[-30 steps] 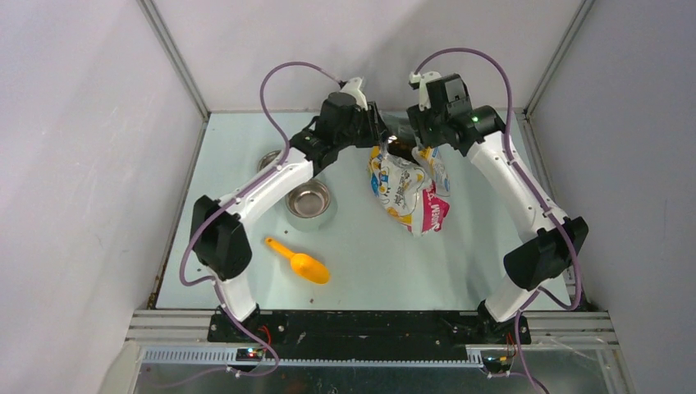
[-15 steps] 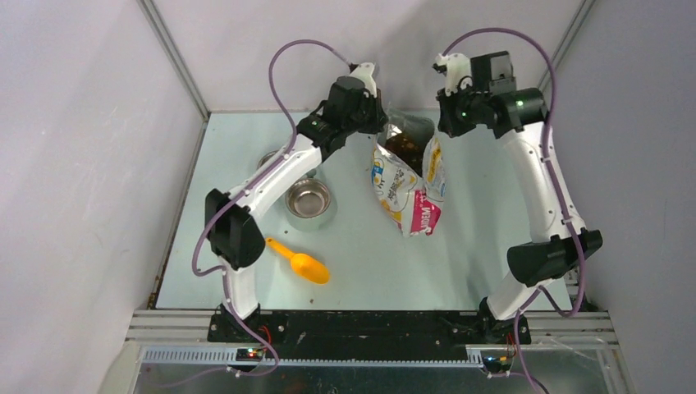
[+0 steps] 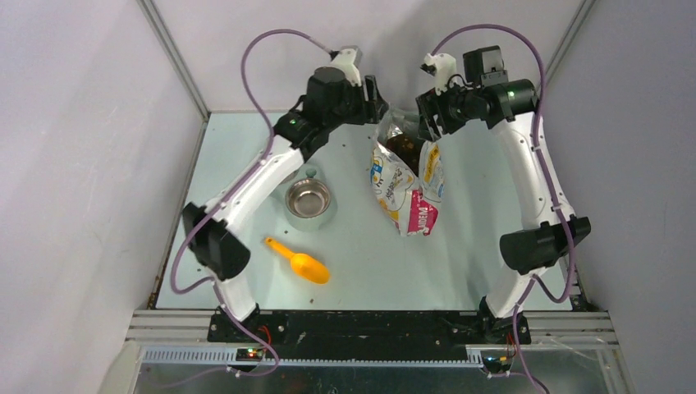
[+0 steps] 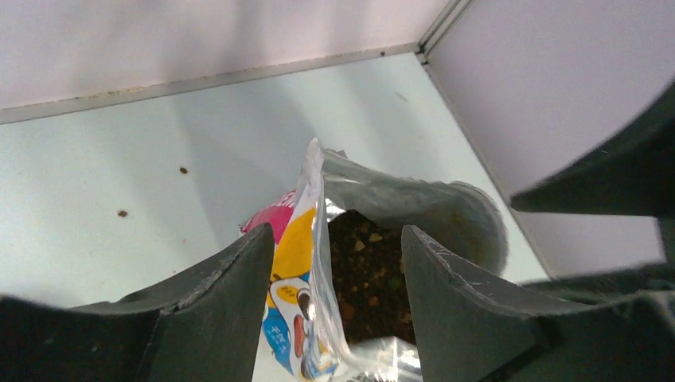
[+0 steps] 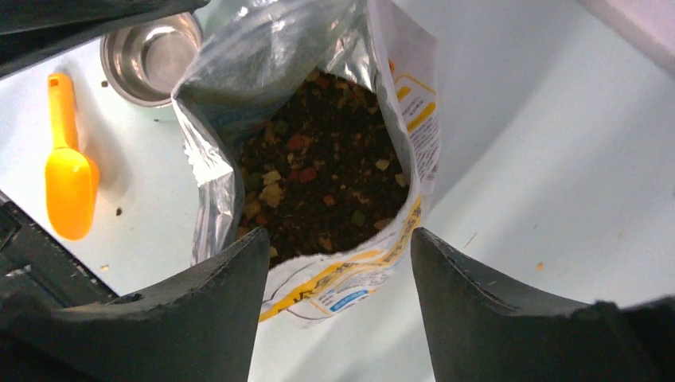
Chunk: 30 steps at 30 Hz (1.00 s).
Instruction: Serve the pet food
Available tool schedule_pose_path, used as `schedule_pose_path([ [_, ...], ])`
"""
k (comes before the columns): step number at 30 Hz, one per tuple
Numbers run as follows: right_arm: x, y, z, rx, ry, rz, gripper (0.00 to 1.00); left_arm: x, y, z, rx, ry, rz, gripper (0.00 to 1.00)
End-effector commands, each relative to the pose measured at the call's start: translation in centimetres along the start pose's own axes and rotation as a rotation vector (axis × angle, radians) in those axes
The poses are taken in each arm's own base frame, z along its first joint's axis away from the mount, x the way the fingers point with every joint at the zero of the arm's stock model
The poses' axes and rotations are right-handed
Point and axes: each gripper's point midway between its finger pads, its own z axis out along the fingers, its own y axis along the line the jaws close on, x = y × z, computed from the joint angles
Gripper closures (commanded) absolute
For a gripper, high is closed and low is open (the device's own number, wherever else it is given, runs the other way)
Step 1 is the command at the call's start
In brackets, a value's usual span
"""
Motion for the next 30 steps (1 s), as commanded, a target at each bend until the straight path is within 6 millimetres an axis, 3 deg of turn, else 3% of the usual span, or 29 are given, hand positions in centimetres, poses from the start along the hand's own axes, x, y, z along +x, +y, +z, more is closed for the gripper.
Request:
schedule_pose_path([
  [1, -4.9, -0.2, -0.5, 0.058, -0.145, -0.121, 0.33, -0.5, 0.8, -4.9, -0.061, 0.006, -0.054, 0.34],
  [2, -5.5, -0.3, -0.1, 0.061, -0.159, -0.127, 0.34, 0.0, 1.1, -5.0, -0.066, 0.015, -0.049, 0.34],
  [4, -7.6, 1.3, -0.6, 0.042, -0.215, -0.171, 0.35, 1.1, 2.2, -5.1, -0.074, 0.037, -0.044, 0.33],
  [7, -8.0, 4.4, -1.6, -0.021, -0.242, -0.253, 0.36, 1.2, 3.7, -5.1, -0.048, 0.03, -0.063, 0.34],
  [8, -7.0, 5.6, -1.0, -0.062, -0.215, -0.296, 0.36, 1.0, 3.9, -5.0, -0.041, 0.022, -0.064, 0.35],
  [9, -6.5, 6.9, -2.1, -0.103, -0.222, -0.326, 0.36, 0.3, 3.9, -4.9, -0.018, 0.012, -0.068, 0.36],
  [12, -2.9, 9.1, -1.2, -0.161, -0.124, -0.423, 0.34, -0.5, 3.3, -4.0, 0.027, -0.004, -0.071, 0.4],
  [18, 2.2, 9.3, 0.1, -0.101, 0.075, -0.498, 0.3, -1.5, 1.6, -2.1, 0.102, -0.034, -0.154, 0.4],
  [25, 4.2, 9.3, 2.1, -0.034, 0.171, -0.606, 0.38, -1.5, -0.8, 0.1, 0.216, -0.034, -0.234, 0.5],
  [30, 4.5, 7.9, 3.3, 0.073, 0.219, -0.649, 0.53, -1.1, -1.9, 1.3, 0.194, -0.034, -0.233, 0.64],
])
